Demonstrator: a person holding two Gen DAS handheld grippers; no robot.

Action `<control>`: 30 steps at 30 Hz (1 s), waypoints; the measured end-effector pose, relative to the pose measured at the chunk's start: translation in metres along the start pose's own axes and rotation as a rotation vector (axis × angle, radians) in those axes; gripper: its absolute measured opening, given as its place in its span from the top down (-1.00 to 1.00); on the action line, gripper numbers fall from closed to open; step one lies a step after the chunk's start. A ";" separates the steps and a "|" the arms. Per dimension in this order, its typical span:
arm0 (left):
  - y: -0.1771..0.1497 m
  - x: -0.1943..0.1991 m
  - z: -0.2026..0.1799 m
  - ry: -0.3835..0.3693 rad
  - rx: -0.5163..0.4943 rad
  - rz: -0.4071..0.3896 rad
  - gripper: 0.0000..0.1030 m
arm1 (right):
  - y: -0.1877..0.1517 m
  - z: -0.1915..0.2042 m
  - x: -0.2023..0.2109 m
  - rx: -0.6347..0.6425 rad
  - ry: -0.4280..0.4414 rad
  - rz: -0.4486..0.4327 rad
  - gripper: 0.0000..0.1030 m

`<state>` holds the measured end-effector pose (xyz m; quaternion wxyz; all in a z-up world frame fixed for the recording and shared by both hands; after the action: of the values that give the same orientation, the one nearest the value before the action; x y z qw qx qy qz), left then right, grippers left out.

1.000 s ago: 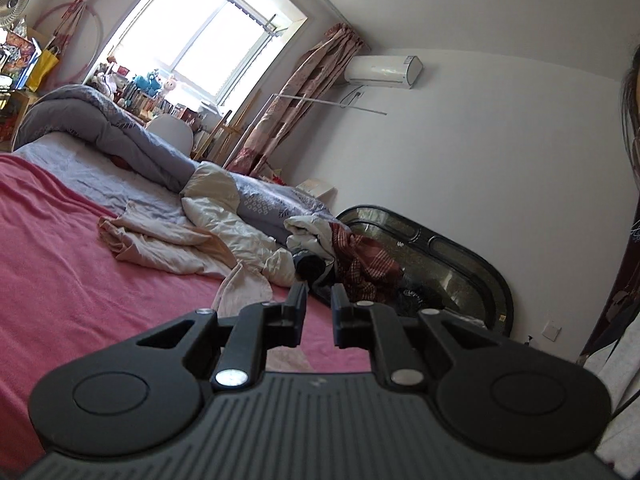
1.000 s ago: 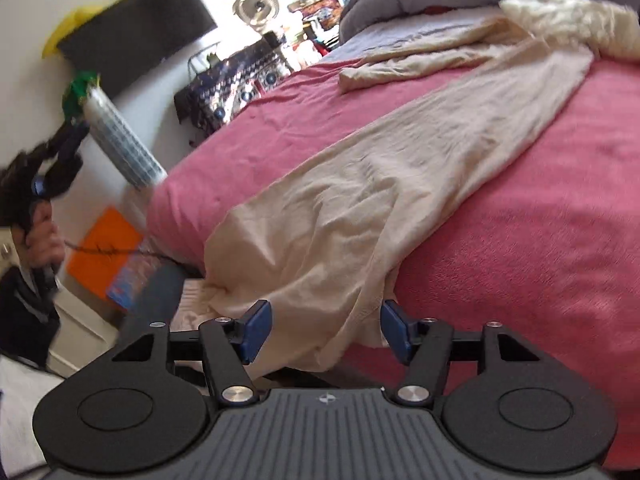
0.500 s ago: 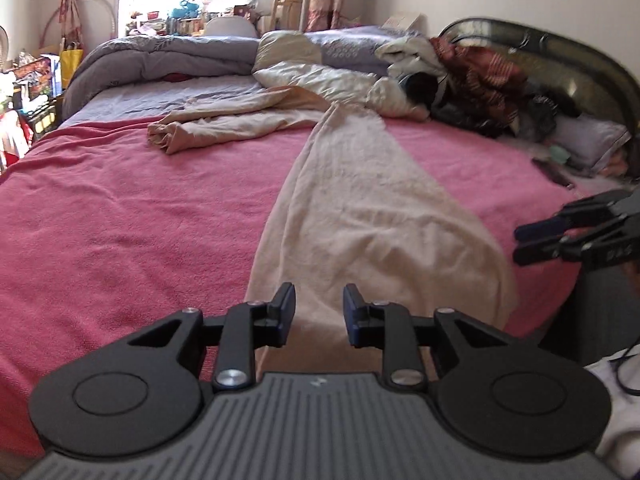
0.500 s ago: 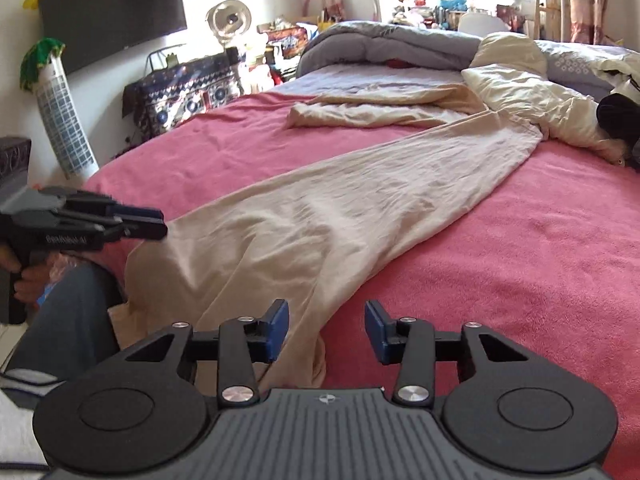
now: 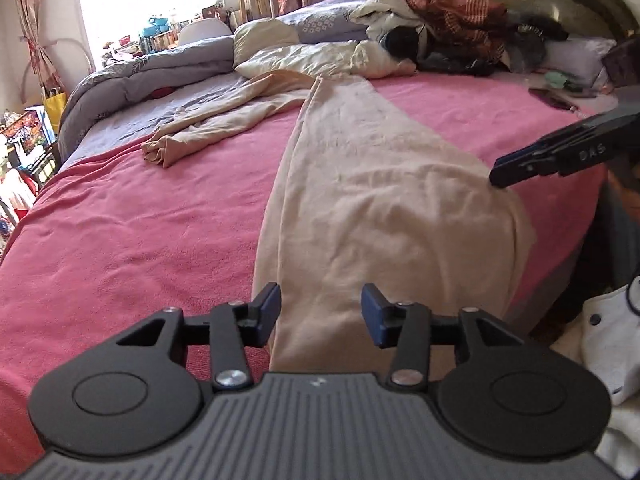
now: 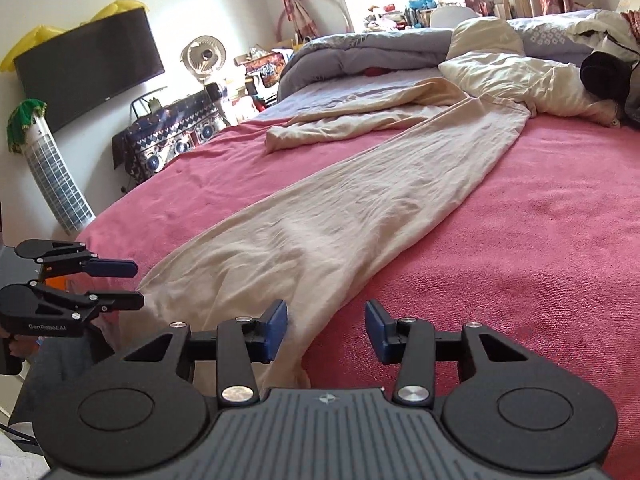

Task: Fold clothes
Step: 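Open both grippers and release the pants on the bed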

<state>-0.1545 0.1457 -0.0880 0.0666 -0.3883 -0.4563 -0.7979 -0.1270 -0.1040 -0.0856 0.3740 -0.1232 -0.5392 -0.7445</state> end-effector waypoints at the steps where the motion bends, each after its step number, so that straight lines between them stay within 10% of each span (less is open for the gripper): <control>1: -0.002 -0.008 -0.001 0.021 -0.007 0.021 0.01 | 0.000 0.000 0.000 -0.003 -0.008 -0.008 0.13; 5: -0.001 -0.019 -0.004 0.055 0.027 0.040 -0.01 | -0.002 0.001 0.001 -0.026 -0.039 -0.036 0.10; 13: -0.004 -0.016 0.005 0.077 0.184 0.072 0.83 | -0.009 -0.009 -0.008 -0.138 -0.052 -0.041 0.05; 19: -0.010 -0.010 0.021 0.126 0.222 0.089 0.99 | -0.011 -0.002 -0.013 -0.152 -0.037 -0.052 -0.08; 27: -0.030 -0.003 0.054 0.209 0.331 0.128 1.00 | -0.026 0.030 -0.025 0.060 -0.090 -0.028 -0.79; 30: -0.027 -0.001 0.050 0.218 0.316 0.133 0.96 | -0.030 0.040 -0.028 0.117 -0.142 -0.023 -0.59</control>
<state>-0.1386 0.2001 -0.0926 0.2283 -0.3136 -0.5392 -0.7475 -0.1376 -0.0521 -0.1080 0.3328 -0.1474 -0.6081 -0.7055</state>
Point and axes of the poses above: each gripper's, at about its wrist camera, not at the fingertips, and x roughly against the way its jaws point, z to its left, y to its top, the point moved 8 cm from there along -x, roughly the way its jaws point, and after that the axes turned 8 degrees about -x, right-handed, at the moved point
